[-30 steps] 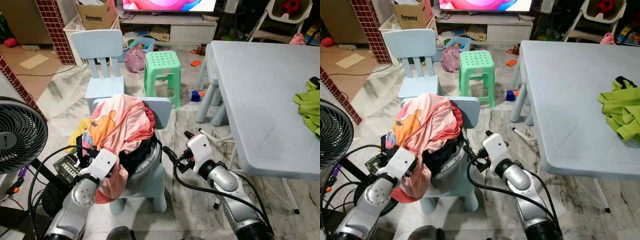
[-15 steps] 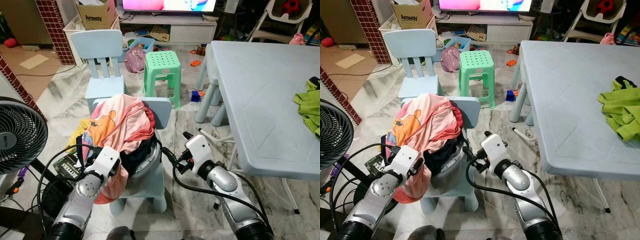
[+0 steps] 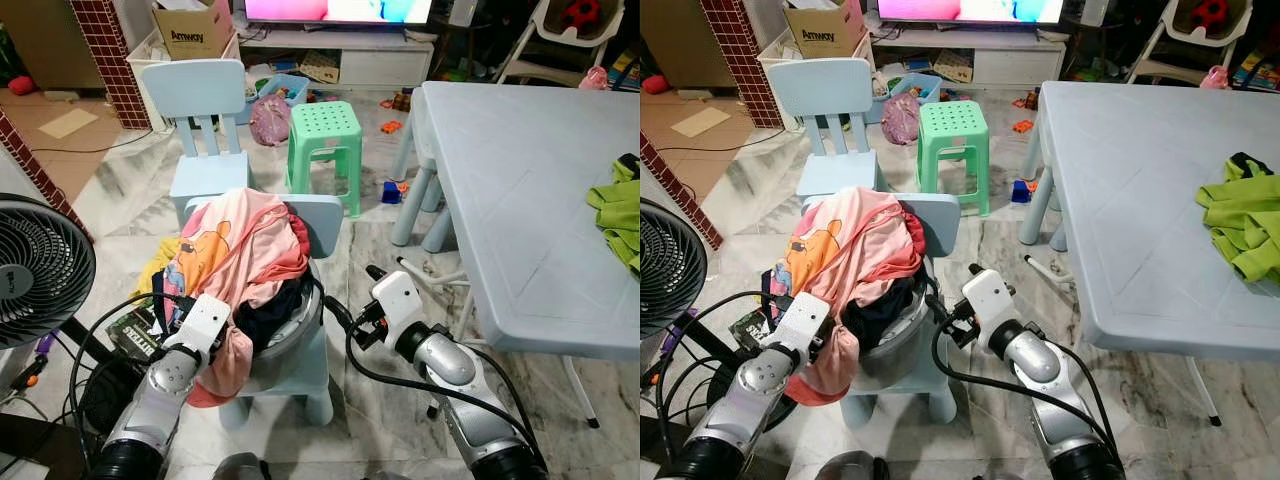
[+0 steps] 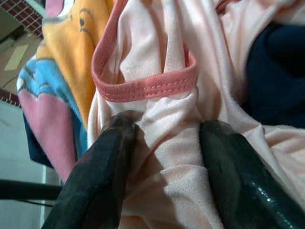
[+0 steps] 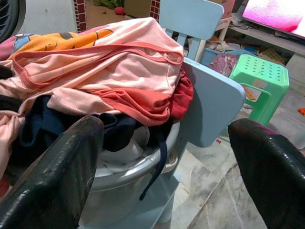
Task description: Hang hanger
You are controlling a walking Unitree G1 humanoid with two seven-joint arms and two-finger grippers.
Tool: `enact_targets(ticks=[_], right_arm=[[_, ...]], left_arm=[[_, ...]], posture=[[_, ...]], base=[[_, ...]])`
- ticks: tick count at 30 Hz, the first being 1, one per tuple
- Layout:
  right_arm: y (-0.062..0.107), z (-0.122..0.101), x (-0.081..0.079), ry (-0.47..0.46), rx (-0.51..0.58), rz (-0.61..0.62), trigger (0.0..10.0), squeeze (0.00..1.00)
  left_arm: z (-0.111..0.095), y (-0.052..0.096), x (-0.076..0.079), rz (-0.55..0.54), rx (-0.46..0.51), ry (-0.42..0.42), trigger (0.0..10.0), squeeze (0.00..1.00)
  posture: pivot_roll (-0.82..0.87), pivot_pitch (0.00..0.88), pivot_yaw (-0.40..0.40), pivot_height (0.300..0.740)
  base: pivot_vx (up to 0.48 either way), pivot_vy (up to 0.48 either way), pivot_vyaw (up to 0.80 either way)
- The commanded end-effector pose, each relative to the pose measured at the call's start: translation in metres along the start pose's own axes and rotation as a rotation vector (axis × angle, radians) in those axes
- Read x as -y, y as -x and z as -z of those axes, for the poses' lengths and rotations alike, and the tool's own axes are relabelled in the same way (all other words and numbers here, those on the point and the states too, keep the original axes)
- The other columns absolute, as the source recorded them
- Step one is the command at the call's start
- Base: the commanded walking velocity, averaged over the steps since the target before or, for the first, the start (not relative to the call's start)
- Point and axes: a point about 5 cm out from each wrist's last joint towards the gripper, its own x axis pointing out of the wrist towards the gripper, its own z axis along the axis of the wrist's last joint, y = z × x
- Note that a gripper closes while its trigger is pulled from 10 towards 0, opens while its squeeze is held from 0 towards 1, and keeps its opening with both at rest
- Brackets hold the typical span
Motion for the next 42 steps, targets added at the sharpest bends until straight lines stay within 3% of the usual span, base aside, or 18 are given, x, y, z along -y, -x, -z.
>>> enact_targets(ticks=[1,2,3,12,18,22,29,34,35,36,37,38,40,41,42], right_arm=[[0.000,-0.001,-0.002,0.011,-0.004,-0.020,10.0,0.00],[0.000,-0.001,-0.002,0.011,-0.004,-0.020,10.0,0.00],[0.000,-0.001,-0.002,0.013,-0.005,-0.021,10.0,0.00],[0.001,0.000,0.002,0.024,-0.011,-0.013,10.0,0.00],[0.001,0.001,0.000,0.027,-0.015,-0.021,10.0,0.00],[-0.001,0.000,0.001,0.033,-0.014,-0.023,10.0,0.00],[0.000,0.001,0.003,0.041,-0.016,-0.020,10.0,0.00],[-0.002,0.001,-0.001,0.042,-0.018,-0.032,10.0,0.00],[-0.002,0.001,-0.002,0.043,-0.017,-0.036,10.0,0.00],[-0.003,0.000,-0.002,0.046,-0.016,-0.039,10.0,0.00],[-0.003,0.000,-0.002,0.046,-0.016,-0.039,10.0,0.00],[-0.003,0.000,-0.002,0.048,-0.016,-0.039,10.0,0.00],[-0.003,0.000,-0.001,0.048,-0.017,-0.039,10.0,0.00],[-0.002,0.001,0.001,0.050,-0.020,-0.036,10.0,0.00],[-0.002,0.001,0.002,0.051,-0.022,-0.034,10.0,0.00]], left_arm=[[0.001,-0.002,-0.007,-0.021,-0.002,0.027,4.9,0.00],[0.001,-0.002,-0.007,-0.021,-0.001,0.036,2.9,0.00],[0.000,-0.003,-0.008,-0.023,0.004,0.052,0.0,0.00],[-0.012,-0.007,-0.010,-0.065,0.073,0.092,0.0,0.00],[-0.011,-0.002,0.000,-0.052,0.091,0.204,0.0,0.00],[-0.018,0.004,-0.003,-0.096,0.150,0.245,0.0,0.00],[-0.025,0.025,-0.007,-0.121,0.223,0.232,0.0,0.00],[-0.021,0.030,0.002,-0.080,0.221,0.133,0.0,0.00],[-0.017,0.029,0.006,-0.061,0.193,0.106,1.3,0.00],[-0.012,0.029,0.011,-0.028,0.151,0.088,6.2,0.00],[-0.012,0.029,0.011,-0.028,0.151,0.088,6.2,0.00],[-0.009,0.028,0.014,-0.007,0.119,0.079,10.0,0.00],[-0.007,0.028,0.015,-0.005,0.104,0.079,10.0,0.00],[-0.005,0.029,0.015,0.002,0.084,0.091,10.0,1.00],[-0.005,0.030,0.015,-0.001,0.079,0.089,10.0,1.00]], posture=[[-0.01,0.000,-0.035,0.740],[-0.01,0.000,-0.035,0.740],[-0.01,0.000,-0.035,0.740],[-0.02,0.000,-0.034,0.740],[-0.02,0.000,-0.039,0.740],[-0.01,0.000,-0.042,0.740],[-0.01,0.000,-0.044,0.740],[0.00,0.000,-0.049,0.740],[0.00,0.000,-0.049,0.740],[0.00,0.000,-0.049,0.740],[0.00,0.000,-0.049,0.740],[-0.01,0.000,-0.051,0.740],[-0.01,0.000,-0.051,0.740],[-0.01,0.000,-0.051,0.740],[-0.01,0.000,-0.051,0.740]], base=[[0.000,0.000,0.00],[0.000,0.000,0.00],[0.000,0.000,0.00],[0.000,0.000,0.00],[0.000,0.000,0.00],[0.000,0.000,0.00],[0.000,0.000,0.00],[0.000,0.000,0.00],[0.000,0.000,0.00],[0.000,0.000,0.00],[0.000,0.000,0.00],[0.000,0.000,0.00],[0.000,0.000,0.00],[0.000,0.000,0.00],[0.000,0.000,0.00]])
